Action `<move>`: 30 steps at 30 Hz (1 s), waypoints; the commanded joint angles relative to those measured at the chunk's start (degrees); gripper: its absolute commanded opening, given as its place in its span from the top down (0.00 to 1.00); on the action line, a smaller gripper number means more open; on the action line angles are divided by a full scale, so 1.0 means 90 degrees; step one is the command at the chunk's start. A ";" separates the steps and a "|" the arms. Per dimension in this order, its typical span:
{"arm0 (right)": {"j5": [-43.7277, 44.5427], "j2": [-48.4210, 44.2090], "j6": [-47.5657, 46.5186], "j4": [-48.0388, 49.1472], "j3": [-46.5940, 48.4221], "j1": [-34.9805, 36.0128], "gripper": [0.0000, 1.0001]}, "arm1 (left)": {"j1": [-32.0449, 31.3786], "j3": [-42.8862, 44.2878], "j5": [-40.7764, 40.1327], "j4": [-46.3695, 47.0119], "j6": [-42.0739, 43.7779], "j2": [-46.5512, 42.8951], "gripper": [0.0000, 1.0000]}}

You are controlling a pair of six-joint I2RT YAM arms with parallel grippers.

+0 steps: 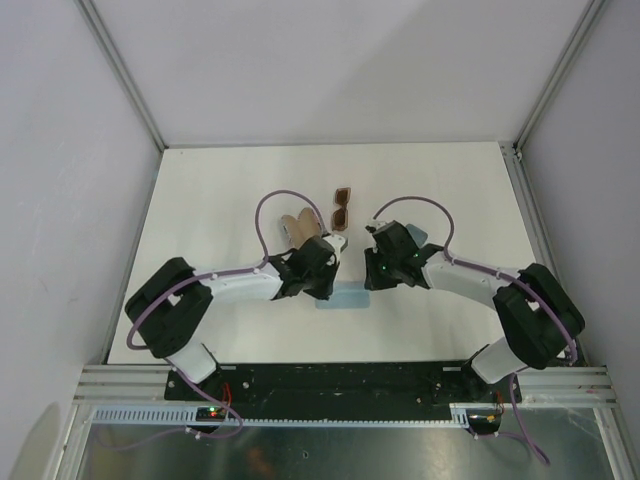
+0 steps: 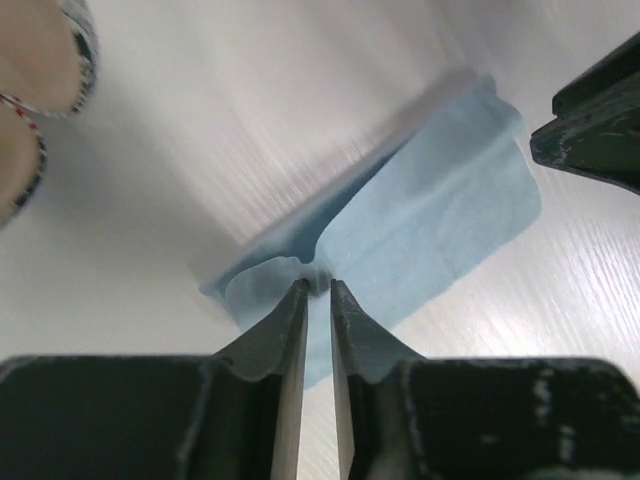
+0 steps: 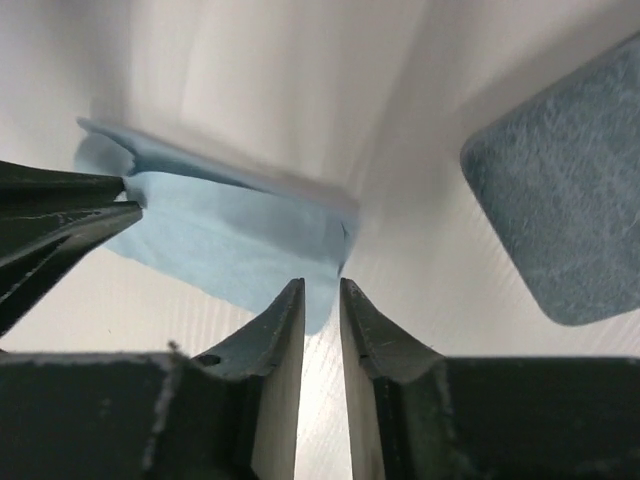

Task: Organize the sunglasses
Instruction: Fold the glasses cleaning cloth at the center of the board.

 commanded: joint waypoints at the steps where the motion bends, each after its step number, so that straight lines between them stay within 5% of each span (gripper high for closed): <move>1: -0.0319 -0.0411 0.0180 0.0336 -0.0304 0.0041 0.72 | -0.0126 -0.0185 0.0495 0.0140 -0.0294 -0.0479 0.79; 6: -0.0443 -0.0573 0.0210 0.0411 -0.0476 0.0013 0.60 | -0.0155 -0.0387 0.0887 0.0135 -0.0377 -0.0872 0.73; 14: -0.0647 -0.0571 0.0341 0.0879 -0.0407 -0.0236 0.54 | -0.0104 -0.0515 0.0822 0.0131 -0.0452 -0.1450 0.71; 20: -0.0260 -0.0191 0.0155 0.0676 0.0024 -0.0191 0.55 | 0.0287 -0.0541 0.0505 0.0115 -0.0469 -0.1703 0.68; 30: 0.0431 0.0404 -0.0161 0.0524 0.0313 -0.0029 0.62 | 0.0489 -0.0270 -0.0027 0.0038 -0.0248 -0.0774 0.67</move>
